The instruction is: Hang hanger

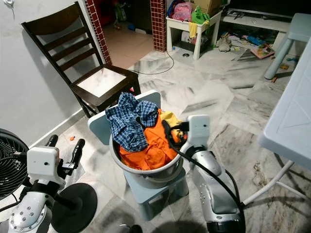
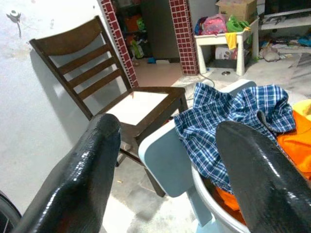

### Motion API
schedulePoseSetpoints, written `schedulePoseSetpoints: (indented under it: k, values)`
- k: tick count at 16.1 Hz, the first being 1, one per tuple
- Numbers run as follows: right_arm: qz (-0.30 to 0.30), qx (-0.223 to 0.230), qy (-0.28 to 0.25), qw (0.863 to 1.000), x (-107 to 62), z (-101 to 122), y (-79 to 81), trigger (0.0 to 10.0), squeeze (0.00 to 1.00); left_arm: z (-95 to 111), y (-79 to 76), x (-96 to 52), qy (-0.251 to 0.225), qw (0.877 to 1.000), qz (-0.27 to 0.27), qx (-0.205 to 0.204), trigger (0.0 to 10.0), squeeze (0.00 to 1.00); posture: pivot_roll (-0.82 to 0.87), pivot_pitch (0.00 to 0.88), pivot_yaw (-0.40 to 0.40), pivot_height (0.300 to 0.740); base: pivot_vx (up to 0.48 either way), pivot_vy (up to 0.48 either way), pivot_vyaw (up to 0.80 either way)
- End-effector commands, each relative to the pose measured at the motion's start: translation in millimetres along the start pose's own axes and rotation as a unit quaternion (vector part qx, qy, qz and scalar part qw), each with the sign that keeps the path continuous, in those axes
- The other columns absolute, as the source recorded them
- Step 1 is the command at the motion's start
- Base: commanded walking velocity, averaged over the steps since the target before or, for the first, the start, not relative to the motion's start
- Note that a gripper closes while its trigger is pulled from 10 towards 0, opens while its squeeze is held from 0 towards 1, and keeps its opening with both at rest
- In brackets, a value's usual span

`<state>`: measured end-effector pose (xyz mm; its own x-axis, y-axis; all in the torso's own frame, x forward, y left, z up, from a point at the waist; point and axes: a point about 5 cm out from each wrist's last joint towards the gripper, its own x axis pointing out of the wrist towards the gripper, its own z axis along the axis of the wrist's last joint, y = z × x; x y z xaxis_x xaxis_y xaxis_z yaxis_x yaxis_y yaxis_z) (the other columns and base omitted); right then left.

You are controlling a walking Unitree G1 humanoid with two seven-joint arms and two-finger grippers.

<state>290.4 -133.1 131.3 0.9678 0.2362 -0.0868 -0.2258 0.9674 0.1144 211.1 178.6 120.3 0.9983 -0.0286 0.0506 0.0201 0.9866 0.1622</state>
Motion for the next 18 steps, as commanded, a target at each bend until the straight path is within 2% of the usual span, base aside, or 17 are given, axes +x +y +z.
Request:
schedulePoseSetpoints:
  k: [1, 3, 4, 8, 18]
  values:
    - [-0.002, 0.001, -0.002, 1.0, 0.4, -1.2, -1.1, 10.0, 0.0, 3.0, -0.8, -1.8, -0.002, 1.0, -0.001, 0.01, 10.0, 1.0, 0.02, 0.054, 0.101, 0.74, 0.0, 0.0, 0.0]
    - [0.0, -0.005, -0.005, 1.0, 1.3, 0.0, -1.5, 10.0, 0.0, 1.7, -2.6, 0.9, 0.007, 1.0, 0.0, -0.001, 10.0, 1.0, 0.02, 0.052, 0.1, 0.74, 0.0, 0.0, 0.0]
    - [0.011, -0.006, -0.015, 1.0, 1.9, 2.9, 0.4, 10.0, 0.0, 5.2, -6.3, 6.2, -0.001, 1.0, -0.008, -0.001, 10.0, 0.0, 0.01, 0.053, 0.097, 0.74, 0.0, 0.0, 0.0]
    - [0.017, -0.005, -0.018, 1.0, 2.0, 3.8, 3.4, 10.0, 0.0, 6.3, -16.4, 8.5, 0.001, 1.0, -0.016, -0.021, 10.0, 0.0, 0.0, 0.057, 0.093, 0.74, 0.0, 0.0, 0.61]
    - [0.026, -0.011, -0.014, 1.0, -0.3, 2.6, 2.7, 10.0, 0.0, 2.4, -23.2, 12.9, 0.018, 0.999, -0.022, -0.044, 10.0, 0.0, -0.01, 0.066, 0.092, 0.74, 0.025, 0.0, 0.0]
